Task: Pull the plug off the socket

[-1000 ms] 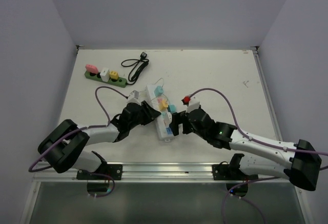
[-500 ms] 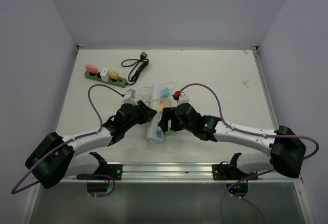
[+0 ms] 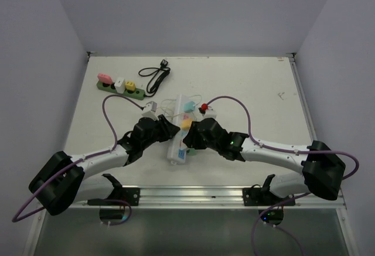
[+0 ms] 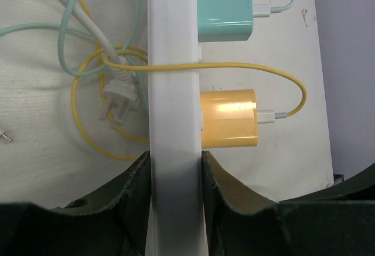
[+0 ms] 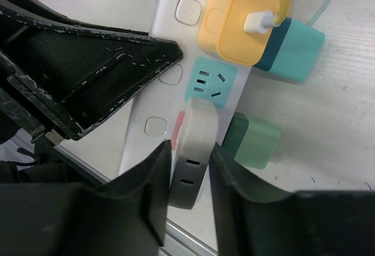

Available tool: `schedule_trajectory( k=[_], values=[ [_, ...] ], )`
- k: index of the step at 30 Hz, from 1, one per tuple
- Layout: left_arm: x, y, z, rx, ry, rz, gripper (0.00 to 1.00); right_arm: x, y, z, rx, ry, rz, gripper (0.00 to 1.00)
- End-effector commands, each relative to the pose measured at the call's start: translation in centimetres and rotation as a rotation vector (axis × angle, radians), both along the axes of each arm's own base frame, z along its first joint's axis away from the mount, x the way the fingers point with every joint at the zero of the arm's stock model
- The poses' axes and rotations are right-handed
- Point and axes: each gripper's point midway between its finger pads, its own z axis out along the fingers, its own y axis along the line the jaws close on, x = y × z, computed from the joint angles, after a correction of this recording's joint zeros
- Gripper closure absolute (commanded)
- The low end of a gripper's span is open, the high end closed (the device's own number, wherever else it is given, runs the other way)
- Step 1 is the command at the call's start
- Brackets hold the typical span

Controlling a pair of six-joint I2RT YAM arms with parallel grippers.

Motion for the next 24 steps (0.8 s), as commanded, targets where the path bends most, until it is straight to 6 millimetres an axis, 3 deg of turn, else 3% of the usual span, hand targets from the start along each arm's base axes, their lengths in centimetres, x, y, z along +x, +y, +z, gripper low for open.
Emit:
schedule_trajectory(
  k=[1, 4, 7, 8, 11, 14, 17, 24],
  values=[
    [0.3, -0.9, 2.1, 0.023, -0.066, -0.061, 0.95, 0.3, 0.5, 0.3, 0.048, -0.002, -0.029, 0.72],
    [-0.1, -1.1, 2.1, 0.030, -0.047, -0.088, 0.85, 0.2, 0.3, 0.1, 0.041, 0.000, -0.033, 0.88],
    [-0.7, -1.2, 2.1, 0.029, -0.034, -0.116, 0.64, 0.1, 0.1, 0.0, 0.030, 0.001, -0.029, 1.00],
    [-1.0, -1.1, 1.9, 0.036, -0.022, -0.119, 0.53, 0.1, 0.0, 0.0, 0.028, 0.001, -0.028, 1.00],
    [-1.4, -0.9, 1.9, 0.038, -0.007, -0.123, 0.30, 0.1, -0.2, 0.0, 0.021, -0.009, -0.021, 1.00],
    [-1.8, -0.7, 1.9, 0.035, 0.005, -0.125, 0.15, 0.0, -0.1, 0.1, 0.020, -0.019, -0.004, 1.00],
    [-2.2, -0.8, 1.4, 0.025, 0.030, -0.130, 0.09, -0.1, 0.1, 0.3, 0.027, -0.027, 0.012, 1.00],
    [-3.2, -1.1, -1.4, -0.010, 0.144, -0.122, 0.09, -0.3, 1.0, 1.5, 0.070, -0.050, 0.063, 1.00]
  ],
)
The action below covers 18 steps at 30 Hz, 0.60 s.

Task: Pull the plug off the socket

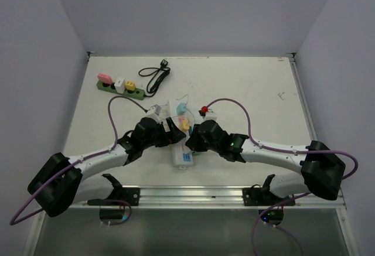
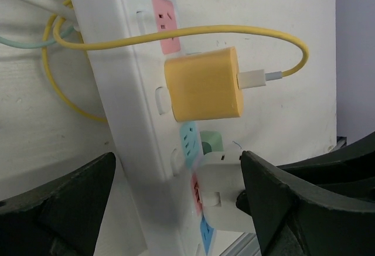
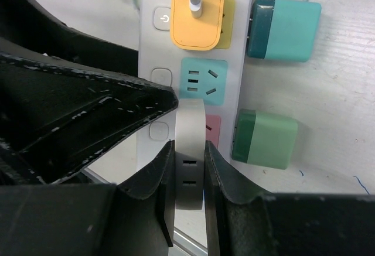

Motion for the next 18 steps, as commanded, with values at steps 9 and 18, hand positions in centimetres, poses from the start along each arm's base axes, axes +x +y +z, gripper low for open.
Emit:
schedule_trajectory(
  k=[9, 18],
  values=[
    [-0.7, -1.0, -1.5, -0.100, 0.059, 0.006, 0.22, 0.0, 1.9, 3.4, 0.114, -0.074, 0.069, 1.00],
    [-0.8, -1.4, -1.7, -0.150, 0.040, -0.001, 0.60, -0.3, 2.4, 3.9, 0.138, -0.074, 0.097, 1.00]
  ],
)
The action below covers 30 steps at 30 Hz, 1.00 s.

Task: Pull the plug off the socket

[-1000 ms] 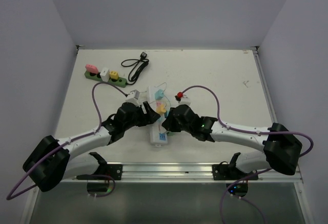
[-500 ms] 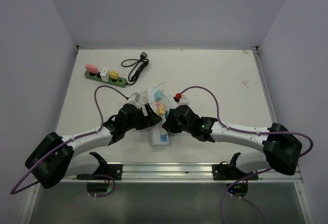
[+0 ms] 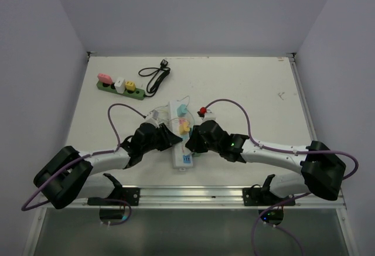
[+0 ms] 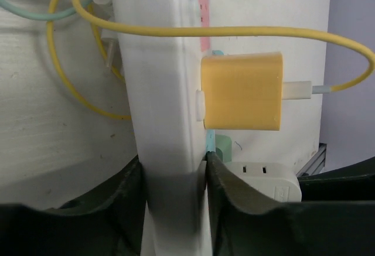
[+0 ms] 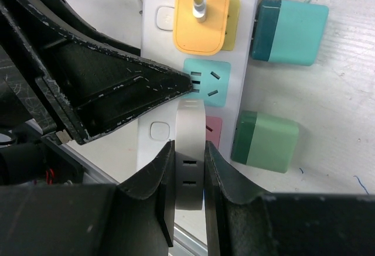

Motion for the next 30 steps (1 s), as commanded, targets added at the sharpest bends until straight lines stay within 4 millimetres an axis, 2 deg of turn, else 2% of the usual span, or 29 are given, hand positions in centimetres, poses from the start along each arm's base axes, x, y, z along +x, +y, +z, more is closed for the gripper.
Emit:
schedule_trajectory(
  k=[1, 3, 4, 6, 12, 20, 26, 29, 30],
  values=[
    [0.0, -1.1, 1.5, -0.070, -0.053, -0.036, 0.72, 0.3, 2.3, 4.2, 0.152, -0.067, 0.045, 1.00],
    [-0.1, -0.9, 1.5, -0.070, -0.060, -0.036, 0.84, 0.3, 2.2, 4.6, 0.158, -0.072, 0.043, 1.00],
    [0.0, -0.8, 1.4, -0.066, -0.060, -0.029, 1.00, 0.2, 2.2, 4.8, 0.160, -0.074, 0.043, 1.00],
    [0.1, -0.5, 1.4, -0.048, -0.073, -0.022, 1.00, 0.4, 1.8, 5.2, 0.152, -0.077, 0.025, 1.00],
    [0.7, 2.1, 0.4, 0.070, -0.080, 0.070, 1.00, 0.5, 0.4, 6.0, 0.135, -0.056, -0.045, 1.00],
    [0.9, 4.9, -1.0, 0.198, -0.086, 0.159, 1.00, 0.9, -1.0, 8.5, 0.151, -0.065, -0.124, 1.00],
    [0.6, 4.8, -1.5, 0.185, -0.072, 0.157, 1.00, 1.0, -1.4, 9.4, 0.159, -0.091, -0.131, 1.00],
    [0.5, 4.2, -0.9, 0.138, -0.081, 0.140, 1.00, 2.0, -3.4, 9.0, 0.109, -0.139, -0.187, 1.00],
    [0.4, 4.0, -0.6, 0.119, -0.084, 0.135, 1.00, 2.5, -4.2, 9.4, 0.112, -0.161, -0.213, 1.00]
  ],
)
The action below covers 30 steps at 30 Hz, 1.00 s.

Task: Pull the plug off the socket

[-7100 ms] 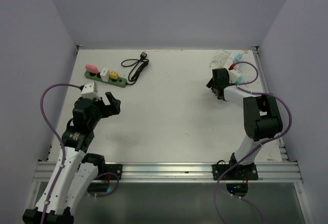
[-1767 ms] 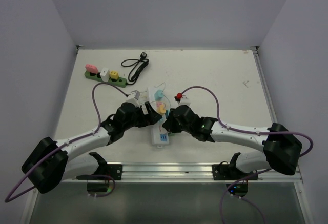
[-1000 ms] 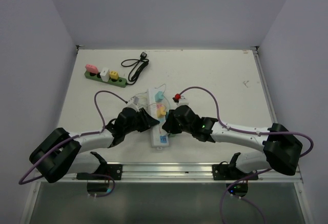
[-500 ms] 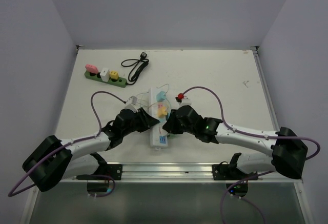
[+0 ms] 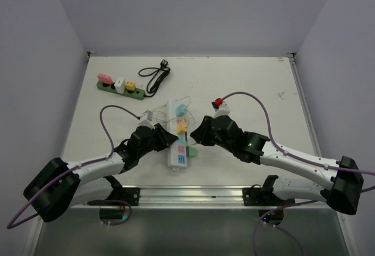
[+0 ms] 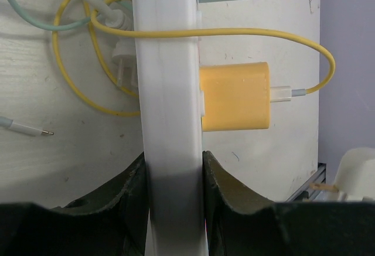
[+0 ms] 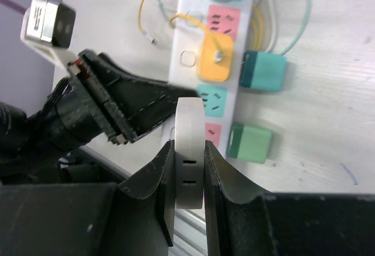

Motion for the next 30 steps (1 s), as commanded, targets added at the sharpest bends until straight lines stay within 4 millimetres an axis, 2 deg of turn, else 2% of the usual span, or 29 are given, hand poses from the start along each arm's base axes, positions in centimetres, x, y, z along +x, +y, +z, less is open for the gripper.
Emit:
schedule_trajectory(
  k=[1, 2, 4, 5, 6, 7, 8, 10, 11, 14, 15, 17, 19, 20, 23, 24, 25, 27, 28, 29, 30],
  values=[
    [-0.1, 1.7, -1.5, 0.070, -0.020, 0.026, 1.00, 2.1, -3.1, 1.1, -0.020, -0.079, -0.117, 1.00],
    [-0.3, 1.7, -1.3, 0.051, -0.030, 0.021, 1.00, 3.1, -4.8, 0.2, -0.032, -0.075, -0.164, 1.00],
    [-0.3, 1.1, -0.1, -0.005, -0.058, 0.008, 1.00, 3.8, -6.4, 0.1, 0.000, -0.071, -0.192, 1.00],
    [-0.5, 1.0, 0.2, -0.023, -0.072, 0.004, 1.00, 5.0, -8.1, -1.0, -0.001, -0.078, -0.240, 1.00],
    [-0.4, 0.8, 0.9, -0.048, -0.095, 0.000, 1.00, 5.4, -8.9, -0.8, 0.014, -0.098, -0.256, 1.00],
    [-0.6, 0.7, 1.1, -0.064, -0.104, -0.012, 1.00, 5.5, -9.6, -2.0, -0.001, -0.091, -0.255, 1.00],
    [-0.7, 0.6, 1.3, -0.074, -0.112, -0.018, 1.00, 6.8, -10.8, -1.6, 0.019, -0.113, -0.296, 1.00],
    [-0.9, 0.4, 1.8, -0.108, -0.132, -0.031, 1.00, 7.7, -11.6, -2.4, 0.028, -0.104, -0.297, 1.00],
    [-0.9, 0.4, 1.9, -0.121, -0.138, -0.029, 1.00, 8.8, -12.1, -2.1, 0.068, -0.121, -0.304, 1.00],
    [-1.5, 0.0, 2.1, -0.176, -0.141, -0.064, 1.00, 11.1, -13.1, -2.7, 0.095, -0.128, -0.314, 1.00],
    [-1.2, 0.1, 2.7, -0.204, -0.162, -0.058, 1.00, 11.5, -12.8, -2.8, 0.112, -0.120, -0.296, 1.00],
    [-1.7, 0.2, 2.3, -0.224, -0.149, -0.081, 1.00, 13.4, -13.1, -3.6, 0.147, -0.104, -0.298, 1.00],
    [-1.7, 0.3, 2.5, -0.251, -0.149, -0.087, 1.00, 14.1, -12.3, -4.2, 0.204, -0.067, -0.258, 1.00],
    [-1.7, 0.3, 2.6, -0.256, -0.151, -0.089, 1.00, 15.2, -12.4, -5.2, 0.219, -0.053, -0.262, 1.00],
    [-1.5, 0.6, 2.5, -0.263, -0.150, -0.086, 1.00, 16.6, -11.6, -5.8, 0.270, -0.034, -0.222, 1.00],
    [-1.5, 0.6, 2.6, -0.264, -0.151, -0.086, 1.00, 16.8, -11.4, -7.4, 0.265, 0.003, -0.218, 1.00],
    [-1.5, 0.6, 2.7, -0.267, -0.153, -0.089, 1.00, 17.3, -11.2, -7.6, 0.276, 0.004, -0.209, 0.99],
    [-1.4, 0.7, 2.6, -0.264, -0.152, -0.083, 1.00, 17.6, -11.6, -9.2, 0.265, 0.039, -0.224, 0.91],
    [-1.3, 0.7, 2.8, -0.266, -0.157, -0.084, 1.00, 17.7, -11.7, -9.5, 0.259, 0.042, -0.222, 0.79],
    [-1.2, 0.8, 2.7, -0.262, -0.156, -0.080, 1.00, 17.7, -12.0, -9.9, 0.250, 0.054, -0.233, 0.71],
    [-1.2, 0.9, 2.7, -0.259, -0.153, -0.077, 1.00, 17.6, -12.3, -10.4, 0.238, 0.067, -0.243, 0.56]
  ],
)
